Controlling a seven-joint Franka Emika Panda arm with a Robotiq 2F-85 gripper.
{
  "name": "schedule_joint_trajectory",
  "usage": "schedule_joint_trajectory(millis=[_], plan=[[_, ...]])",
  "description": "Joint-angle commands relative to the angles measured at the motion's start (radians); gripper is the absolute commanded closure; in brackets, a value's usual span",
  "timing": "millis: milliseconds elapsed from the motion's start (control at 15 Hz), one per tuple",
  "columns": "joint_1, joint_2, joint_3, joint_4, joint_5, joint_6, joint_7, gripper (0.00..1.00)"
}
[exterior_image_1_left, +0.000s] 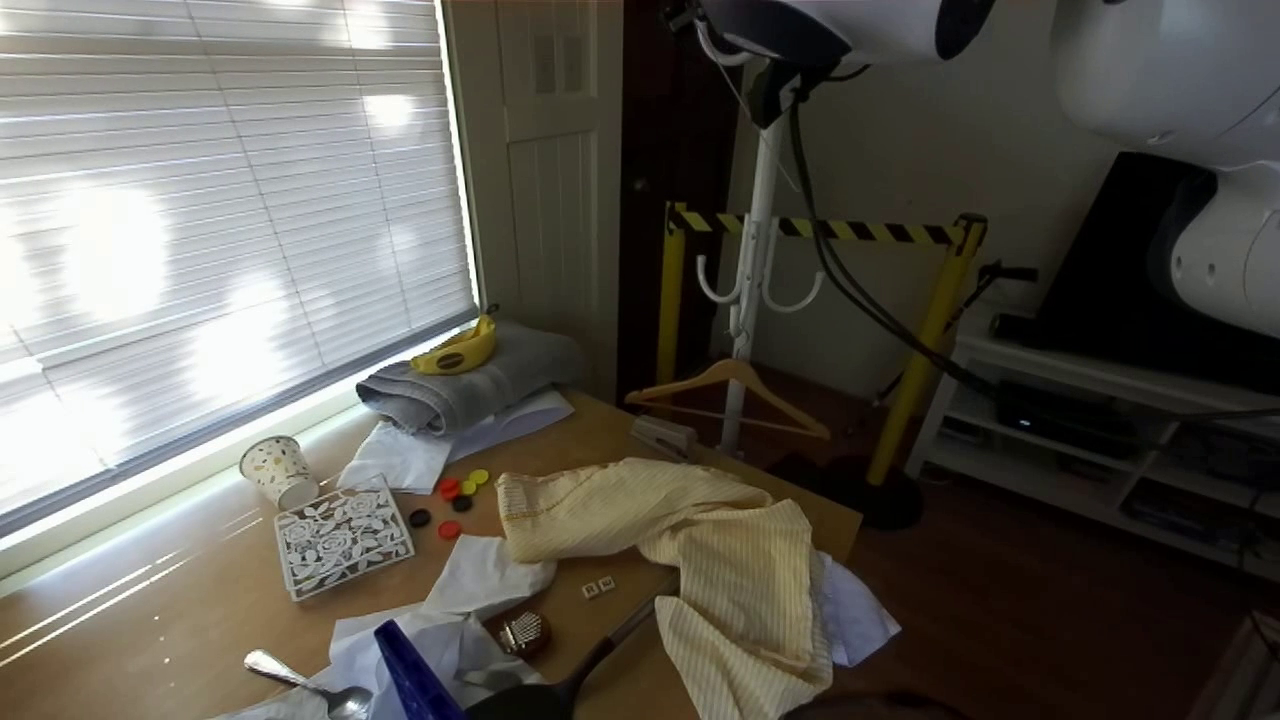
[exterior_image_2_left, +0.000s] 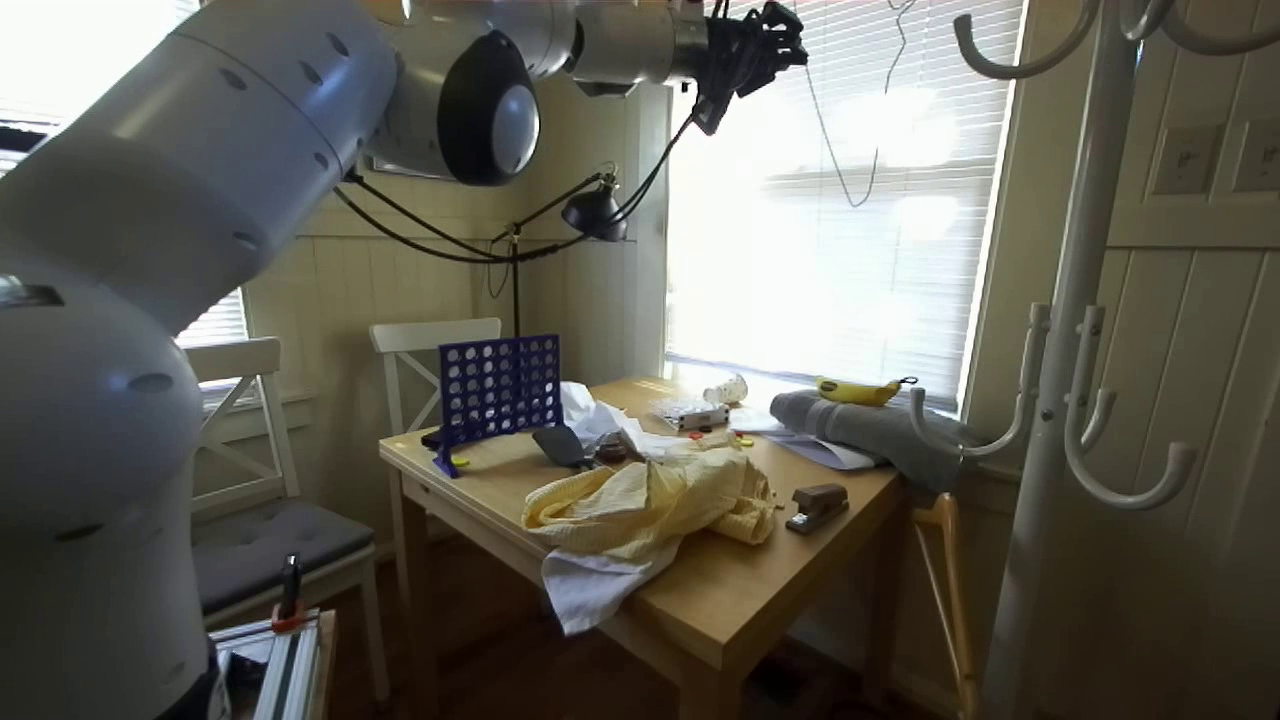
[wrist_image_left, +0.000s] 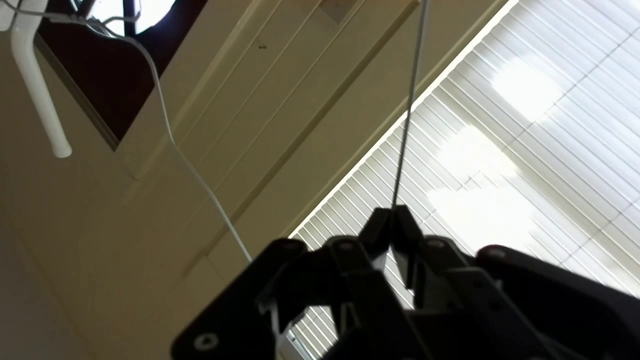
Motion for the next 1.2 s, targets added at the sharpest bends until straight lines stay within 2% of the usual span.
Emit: schedule_joint_trajectory(millis=[0, 67, 200, 600, 800, 867, 1133], plan=[[0.000, 0.001, 0.000, 0.000, 0.000, 0.000, 0.000, 0.93], [0.000, 0.001, -0.001, -0.001, 0.000, 0.000, 0.000, 0.98], [0.006, 0.014, -0.018, 0.015, -0.008, 0.045, -0.017, 0.98], [-0.069, -0.034, 0.032, -0.042, 0.138, 0.024, -0.260, 0.98], [-0.109, -0.037, 0.065, -0.027, 0.231, 0.024, -0.400, 0.98], [-0.129, -0.093, 0.035, -0.173, 0.222, 0.017, -0.302, 0.98], [-0.144, -0.122, 0.031, -0.255, 0.245, 0.014, -0.320, 0.98]])
